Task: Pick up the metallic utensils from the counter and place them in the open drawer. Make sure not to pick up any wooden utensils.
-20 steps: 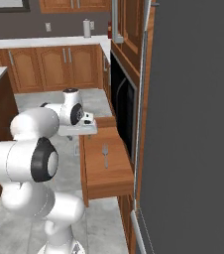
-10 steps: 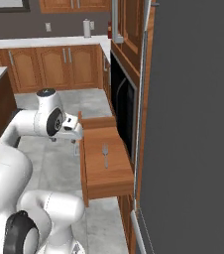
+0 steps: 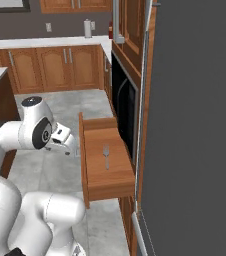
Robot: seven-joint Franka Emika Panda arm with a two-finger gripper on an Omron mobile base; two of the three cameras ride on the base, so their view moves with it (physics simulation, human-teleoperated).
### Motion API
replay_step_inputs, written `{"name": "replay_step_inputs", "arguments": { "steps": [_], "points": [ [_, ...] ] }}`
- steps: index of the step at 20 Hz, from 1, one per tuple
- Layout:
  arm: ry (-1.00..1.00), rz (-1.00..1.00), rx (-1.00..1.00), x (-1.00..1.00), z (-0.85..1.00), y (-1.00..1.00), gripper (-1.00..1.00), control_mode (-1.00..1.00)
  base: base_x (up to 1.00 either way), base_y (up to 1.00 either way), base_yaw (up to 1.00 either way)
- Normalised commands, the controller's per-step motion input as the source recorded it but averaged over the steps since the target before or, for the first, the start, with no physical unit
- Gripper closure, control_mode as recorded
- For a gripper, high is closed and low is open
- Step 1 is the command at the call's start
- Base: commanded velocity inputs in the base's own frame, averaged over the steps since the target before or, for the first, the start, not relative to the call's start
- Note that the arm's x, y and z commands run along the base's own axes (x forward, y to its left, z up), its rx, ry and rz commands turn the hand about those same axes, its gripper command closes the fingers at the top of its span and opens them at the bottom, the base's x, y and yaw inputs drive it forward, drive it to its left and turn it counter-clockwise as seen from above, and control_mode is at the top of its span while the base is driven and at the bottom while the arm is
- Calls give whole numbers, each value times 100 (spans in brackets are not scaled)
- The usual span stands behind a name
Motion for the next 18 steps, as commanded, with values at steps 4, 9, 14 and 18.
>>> {"name": "replay_step_inputs", "arguments": {
  "steps": [4,9,14,18],
  "points": [
    [0,0,0,0,0,0,-100,-100,0,0,0],
    [0,0,0,-4,0,0,-100,-100,0,0,0],
    [0,0,0,-27,-2,9,-100,100,-31,17,0],
    [0,0,0,0,0,0,-100,100,-72,65,9]
  ]
}}
